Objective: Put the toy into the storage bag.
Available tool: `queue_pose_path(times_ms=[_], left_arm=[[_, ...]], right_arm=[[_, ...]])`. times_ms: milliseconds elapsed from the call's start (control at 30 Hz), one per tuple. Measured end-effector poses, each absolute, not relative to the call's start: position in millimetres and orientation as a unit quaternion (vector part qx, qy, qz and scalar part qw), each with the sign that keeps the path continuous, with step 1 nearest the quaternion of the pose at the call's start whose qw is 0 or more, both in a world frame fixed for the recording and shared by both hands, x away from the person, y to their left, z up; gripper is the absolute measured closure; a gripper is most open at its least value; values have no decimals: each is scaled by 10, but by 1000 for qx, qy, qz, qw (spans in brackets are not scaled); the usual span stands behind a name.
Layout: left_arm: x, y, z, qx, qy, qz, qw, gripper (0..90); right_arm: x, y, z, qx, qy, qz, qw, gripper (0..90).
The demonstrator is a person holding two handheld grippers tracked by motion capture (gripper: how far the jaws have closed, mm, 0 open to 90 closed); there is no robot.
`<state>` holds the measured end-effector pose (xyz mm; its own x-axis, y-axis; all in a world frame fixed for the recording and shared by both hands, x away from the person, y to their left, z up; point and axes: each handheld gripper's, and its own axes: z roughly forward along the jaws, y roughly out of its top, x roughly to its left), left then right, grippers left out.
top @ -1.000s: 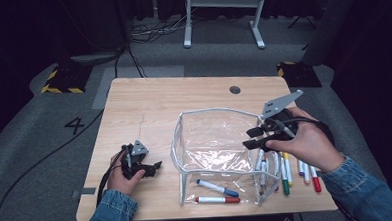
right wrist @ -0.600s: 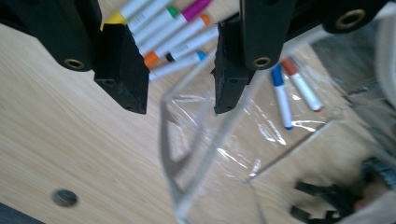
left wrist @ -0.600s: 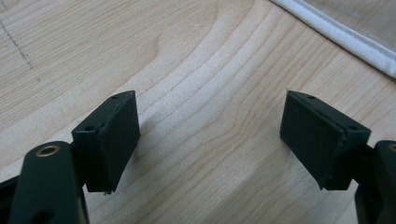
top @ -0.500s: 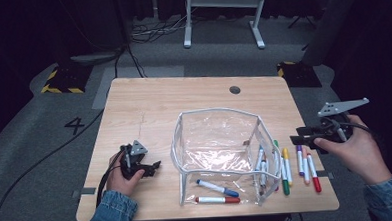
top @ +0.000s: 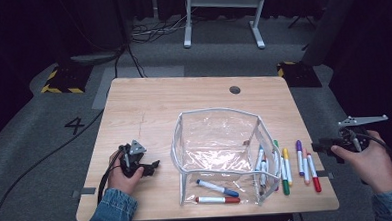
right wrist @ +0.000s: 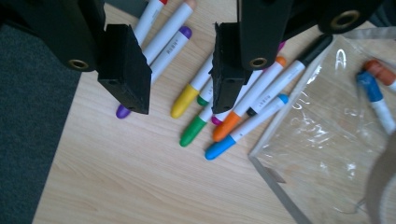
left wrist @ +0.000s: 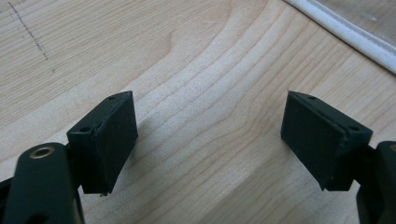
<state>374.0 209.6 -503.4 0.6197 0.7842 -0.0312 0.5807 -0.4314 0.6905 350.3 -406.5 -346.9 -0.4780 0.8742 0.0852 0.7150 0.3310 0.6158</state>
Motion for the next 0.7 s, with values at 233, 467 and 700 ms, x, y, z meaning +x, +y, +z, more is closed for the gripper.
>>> queue_pose_path(times_ms=[233, 467, 700], left_arm=[[3743, 2098, -5034, 833, 409, 150, 341, 187], [3742, 2097, -5033, 834, 409, 149, 340, 187], [3741, 2097, -5034, 833, 409, 149, 340, 187]], right_arm=[[3524, -4193, -3801, 522, 800, 265, 132, 587], [3536, -4342, -4162, 547, 793, 231, 133, 603], [3495, -4423, -4449, 572, 780, 224, 117, 607]])
